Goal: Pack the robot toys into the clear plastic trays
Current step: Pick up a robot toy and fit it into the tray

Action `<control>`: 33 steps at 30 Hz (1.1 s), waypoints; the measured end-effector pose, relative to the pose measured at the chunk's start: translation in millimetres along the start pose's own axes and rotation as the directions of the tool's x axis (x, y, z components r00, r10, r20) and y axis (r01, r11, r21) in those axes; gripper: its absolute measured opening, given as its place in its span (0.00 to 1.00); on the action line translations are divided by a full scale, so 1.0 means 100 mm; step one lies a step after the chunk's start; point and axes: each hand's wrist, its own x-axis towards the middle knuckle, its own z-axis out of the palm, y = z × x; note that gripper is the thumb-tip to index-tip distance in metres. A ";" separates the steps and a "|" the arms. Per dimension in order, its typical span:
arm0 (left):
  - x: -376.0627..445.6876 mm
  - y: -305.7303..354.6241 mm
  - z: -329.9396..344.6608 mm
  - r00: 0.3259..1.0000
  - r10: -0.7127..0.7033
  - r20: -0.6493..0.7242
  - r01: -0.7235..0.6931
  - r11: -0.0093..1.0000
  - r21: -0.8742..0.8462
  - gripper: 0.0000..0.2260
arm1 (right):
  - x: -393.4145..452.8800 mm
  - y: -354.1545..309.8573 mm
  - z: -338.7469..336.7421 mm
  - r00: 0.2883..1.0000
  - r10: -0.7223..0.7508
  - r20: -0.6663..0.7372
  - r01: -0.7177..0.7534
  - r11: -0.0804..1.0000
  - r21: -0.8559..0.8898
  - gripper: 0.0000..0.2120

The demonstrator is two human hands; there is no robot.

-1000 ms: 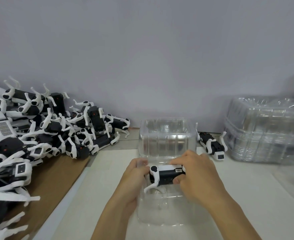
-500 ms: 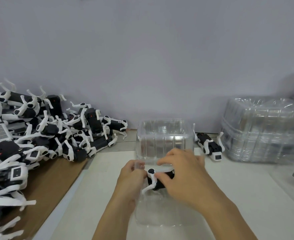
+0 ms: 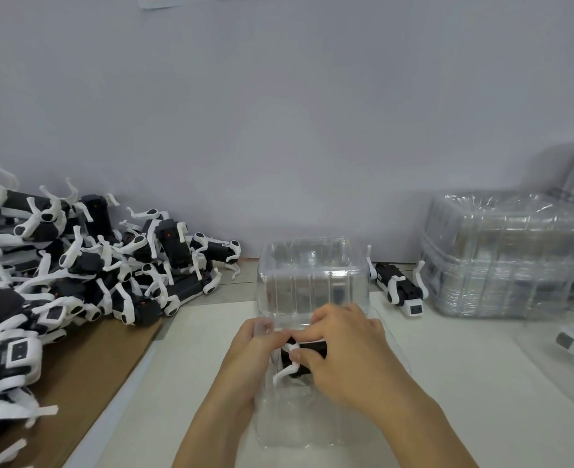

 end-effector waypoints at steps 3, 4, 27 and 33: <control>0.02 -0.01 -0.01 0.999 0.019 -0.030 -0.018 0.999 0.036 0.14 | 0.01 0.04 -0.06 0.999 -0.028 -0.024 0.028 1.000 -0.009 0.09; 0.03 -0.02 -0.01 0.999 0.022 -0.041 -0.020 0.999 0.031 0.11 | 0.02 0.07 -0.09 0.998 -0.018 -0.056 0.018 1.000 -0.007 0.09; 0.04 -0.05 -0.01 0.986 0.140 -0.088 -0.125 0.979 0.160 0.11 | -0.03 0.40 -0.30 0.968 0.207 -0.145 -0.218 0.974 -0.068 0.09; 0.09 -0.08 0.03 0.979 0.150 -0.137 -0.132 0.983 0.130 0.08 | 0.01 0.08 -0.13 0.981 0.073 -0.180 -0.088 0.993 -0.079 0.22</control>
